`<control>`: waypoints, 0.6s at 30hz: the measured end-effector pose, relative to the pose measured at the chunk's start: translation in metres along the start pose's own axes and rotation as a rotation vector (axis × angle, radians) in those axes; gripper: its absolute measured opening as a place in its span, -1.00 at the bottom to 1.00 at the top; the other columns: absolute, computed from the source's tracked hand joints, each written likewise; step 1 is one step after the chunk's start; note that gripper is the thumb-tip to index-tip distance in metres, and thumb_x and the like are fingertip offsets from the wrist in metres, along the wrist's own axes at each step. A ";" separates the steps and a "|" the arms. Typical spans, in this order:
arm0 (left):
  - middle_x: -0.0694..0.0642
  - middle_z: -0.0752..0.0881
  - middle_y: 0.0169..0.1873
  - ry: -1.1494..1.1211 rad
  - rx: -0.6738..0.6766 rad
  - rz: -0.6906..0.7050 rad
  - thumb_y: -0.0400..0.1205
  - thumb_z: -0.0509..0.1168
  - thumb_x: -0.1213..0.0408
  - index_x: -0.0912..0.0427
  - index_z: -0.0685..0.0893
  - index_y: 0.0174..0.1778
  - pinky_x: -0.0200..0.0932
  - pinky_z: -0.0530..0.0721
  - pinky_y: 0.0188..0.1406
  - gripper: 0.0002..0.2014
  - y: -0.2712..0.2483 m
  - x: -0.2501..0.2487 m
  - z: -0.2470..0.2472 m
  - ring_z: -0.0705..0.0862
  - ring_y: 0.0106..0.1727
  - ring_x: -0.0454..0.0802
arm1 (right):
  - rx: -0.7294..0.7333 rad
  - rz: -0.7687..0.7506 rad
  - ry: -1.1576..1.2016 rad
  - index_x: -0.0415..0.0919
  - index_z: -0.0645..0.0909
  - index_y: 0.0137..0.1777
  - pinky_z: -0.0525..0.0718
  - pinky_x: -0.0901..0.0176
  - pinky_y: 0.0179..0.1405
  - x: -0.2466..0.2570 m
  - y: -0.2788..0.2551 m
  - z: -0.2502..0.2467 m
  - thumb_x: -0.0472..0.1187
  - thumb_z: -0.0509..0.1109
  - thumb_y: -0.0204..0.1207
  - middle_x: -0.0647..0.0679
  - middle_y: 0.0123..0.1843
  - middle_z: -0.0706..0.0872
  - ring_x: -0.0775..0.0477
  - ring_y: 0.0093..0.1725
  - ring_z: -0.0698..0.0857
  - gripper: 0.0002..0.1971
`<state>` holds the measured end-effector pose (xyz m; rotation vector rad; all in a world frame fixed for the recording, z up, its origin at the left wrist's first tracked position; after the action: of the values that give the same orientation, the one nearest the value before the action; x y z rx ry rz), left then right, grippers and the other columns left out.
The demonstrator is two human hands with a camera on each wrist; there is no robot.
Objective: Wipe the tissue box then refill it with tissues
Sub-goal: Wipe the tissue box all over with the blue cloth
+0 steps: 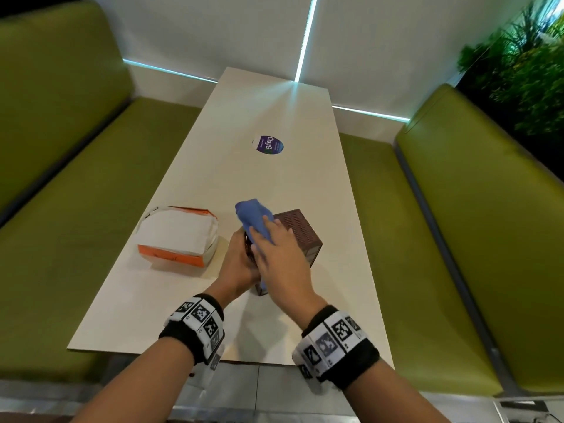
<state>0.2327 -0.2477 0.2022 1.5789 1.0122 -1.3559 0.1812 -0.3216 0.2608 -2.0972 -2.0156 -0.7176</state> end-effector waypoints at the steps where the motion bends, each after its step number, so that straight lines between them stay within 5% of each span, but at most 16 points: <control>1: 0.04 0.65 0.09 0.010 -0.007 0.008 0.22 0.54 0.14 0.03 0.47 0.24 0.00 0.69 0.12 -0.34 -0.001 0.001 -0.001 0.67 0.08 -0.26 | -0.003 -0.007 -0.079 -0.09 0.41 0.57 0.16 -0.21 0.64 -0.005 0.003 -0.003 -0.09 0.06 0.71 -0.19 0.64 0.34 -0.28 0.65 0.23 -0.56; 5: -0.03 0.50 0.34 0.127 0.000 -0.016 0.03 0.72 0.03 -0.04 0.32 0.52 0.05 0.64 0.34 0.12 -0.001 0.014 -0.004 0.55 0.38 -0.10 | -0.005 0.326 -0.090 0.04 0.31 0.60 0.50 -0.11 0.33 -0.064 0.026 -0.029 0.01 -0.03 0.76 -0.22 0.48 0.46 -0.32 0.39 0.51 -0.56; 7: -0.04 0.48 0.35 0.144 0.011 -0.013 0.00 0.72 -0.02 -0.04 0.30 0.54 0.11 0.63 0.37 0.17 0.000 0.015 -0.001 0.53 0.41 -0.09 | -0.004 0.474 -0.004 -0.02 0.41 0.53 0.57 0.02 0.04 -0.082 0.028 -0.038 -0.01 0.00 0.76 -0.27 0.28 0.61 -0.30 0.15 0.66 -0.60; 10: -0.02 0.49 0.36 0.120 0.014 -0.010 -0.01 0.70 -0.06 -0.04 0.32 0.53 0.13 0.62 0.38 0.16 0.002 0.011 0.000 0.53 0.40 -0.07 | -0.054 0.538 0.096 -0.23 0.62 0.23 0.52 0.09 -0.03 -0.092 0.032 -0.048 -0.07 0.03 0.75 -0.18 0.04 0.72 -0.21 0.05 0.67 -0.63; 13: -0.01 0.50 0.41 0.032 0.045 -0.028 -0.01 0.71 0.01 -0.04 0.33 0.53 0.01 0.63 0.38 0.15 -0.003 0.007 -0.003 0.55 0.40 -0.16 | 0.044 0.634 0.424 -0.23 0.69 0.06 0.53 0.15 -0.11 -0.122 0.033 -0.037 -0.10 0.08 0.71 -0.12 -0.06 0.71 -0.14 -0.07 0.66 -0.65; 15: 0.00 0.53 0.42 -0.120 0.065 -0.086 -0.02 0.72 0.11 -0.05 0.33 0.52 -0.15 0.68 0.28 0.15 -0.008 0.006 -0.010 0.57 0.40 -0.21 | 0.141 0.700 0.816 -0.11 0.67 0.21 0.67 -0.05 -0.04 -0.141 0.018 -0.027 -0.02 0.06 0.70 -0.16 0.19 0.72 -0.14 0.11 0.68 -0.63; 17: -0.05 0.57 0.39 -0.272 0.059 -0.144 0.00 0.73 0.19 -0.10 0.35 0.49 -0.18 0.70 0.22 0.11 -0.014 0.005 -0.021 0.59 0.39 -0.17 | 0.137 0.758 1.168 -0.13 0.40 0.54 0.64 -0.10 0.18 -0.157 -0.009 -0.024 0.04 0.01 0.76 -0.11 0.45 0.58 -0.18 0.43 0.54 -0.55; 18: -0.06 0.58 0.37 -0.332 0.043 -0.161 0.00 0.74 0.20 -0.13 0.37 0.46 -0.13 0.70 0.21 0.08 -0.015 0.005 -0.028 0.62 0.37 -0.12 | 0.155 0.763 1.260 -0.13 0.32 0.59 0.66 -0.05 0.14 -0.158 -0.025 -0.024 0.08 0.05 0.75 -0.05 0.37 0.65 -0.13 0.38 0.59 -0.51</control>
<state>0.2284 -0.2162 0.1989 1.2671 0.9240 -1.6939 0.1535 -0.4720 0.2081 -1.4228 -0.5339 -1.1833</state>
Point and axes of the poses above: each hand's wrist, its own y-axis towards the middle knuckle, its own z-axis out of the palm, x = y × z, the point moved 6 cm from there along y, towards the middle knuckle
